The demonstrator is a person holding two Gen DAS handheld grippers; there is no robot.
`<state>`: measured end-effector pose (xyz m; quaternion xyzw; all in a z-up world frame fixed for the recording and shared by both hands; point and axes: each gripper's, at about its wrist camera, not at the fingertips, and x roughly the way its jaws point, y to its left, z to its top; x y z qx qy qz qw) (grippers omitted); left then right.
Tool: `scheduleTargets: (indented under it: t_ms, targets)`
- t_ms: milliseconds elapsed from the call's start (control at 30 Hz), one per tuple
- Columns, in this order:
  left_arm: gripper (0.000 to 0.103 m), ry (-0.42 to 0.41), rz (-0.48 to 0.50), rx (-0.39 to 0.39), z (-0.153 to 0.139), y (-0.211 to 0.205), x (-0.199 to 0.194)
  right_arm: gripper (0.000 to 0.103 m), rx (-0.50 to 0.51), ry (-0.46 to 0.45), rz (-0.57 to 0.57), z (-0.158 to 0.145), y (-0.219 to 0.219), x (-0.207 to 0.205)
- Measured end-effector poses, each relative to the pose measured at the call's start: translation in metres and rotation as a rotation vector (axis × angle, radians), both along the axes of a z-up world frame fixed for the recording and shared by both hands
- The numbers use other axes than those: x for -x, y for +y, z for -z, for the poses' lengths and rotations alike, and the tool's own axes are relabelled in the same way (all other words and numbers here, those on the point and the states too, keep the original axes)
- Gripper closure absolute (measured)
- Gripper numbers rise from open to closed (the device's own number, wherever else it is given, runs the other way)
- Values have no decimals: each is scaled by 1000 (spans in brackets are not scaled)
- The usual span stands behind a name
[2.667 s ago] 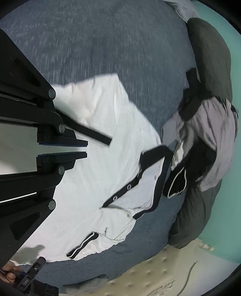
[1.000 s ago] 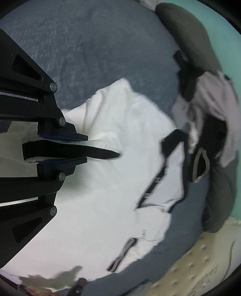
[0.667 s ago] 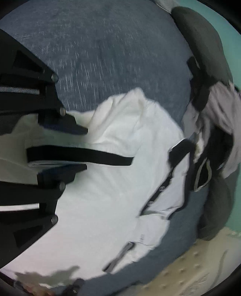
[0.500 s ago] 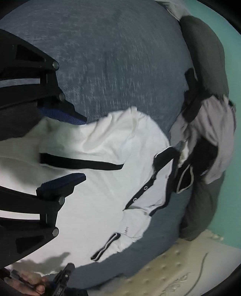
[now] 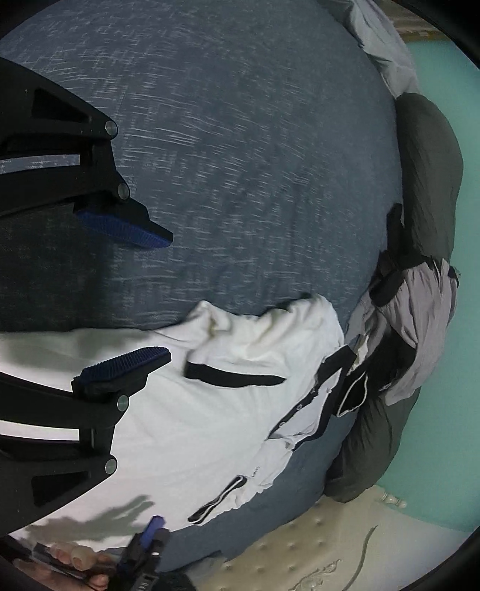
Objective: Fold clothes
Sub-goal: 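Raise the left tool while moving the right tool toward the collar, then pinch the shirt body beside the folded sleeve with the right tool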
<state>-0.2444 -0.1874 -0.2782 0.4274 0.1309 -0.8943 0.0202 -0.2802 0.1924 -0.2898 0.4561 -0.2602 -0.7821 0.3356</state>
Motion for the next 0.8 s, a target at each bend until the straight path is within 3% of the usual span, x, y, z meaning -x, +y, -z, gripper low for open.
scheduleTargets:
  t_ms: [200, 467, 600, 800]
  targets:
    - [42, 3, -28, -16, 8, -7, -5, 64, -68, 2, -61, -13, -45, 23]
    - [41, -10, -54, -61, 18, -8, -6, 64, -163, 44, -203, -44, -147, 88]
    - [22, -25, -58, -90, 22, -12, -7, 64, -228, 41, -232, -45, -188, 115]
    - [17, -32, -65, -87, 24, -11, -6, 64, -314, -15, -233, -30, -227, 145]
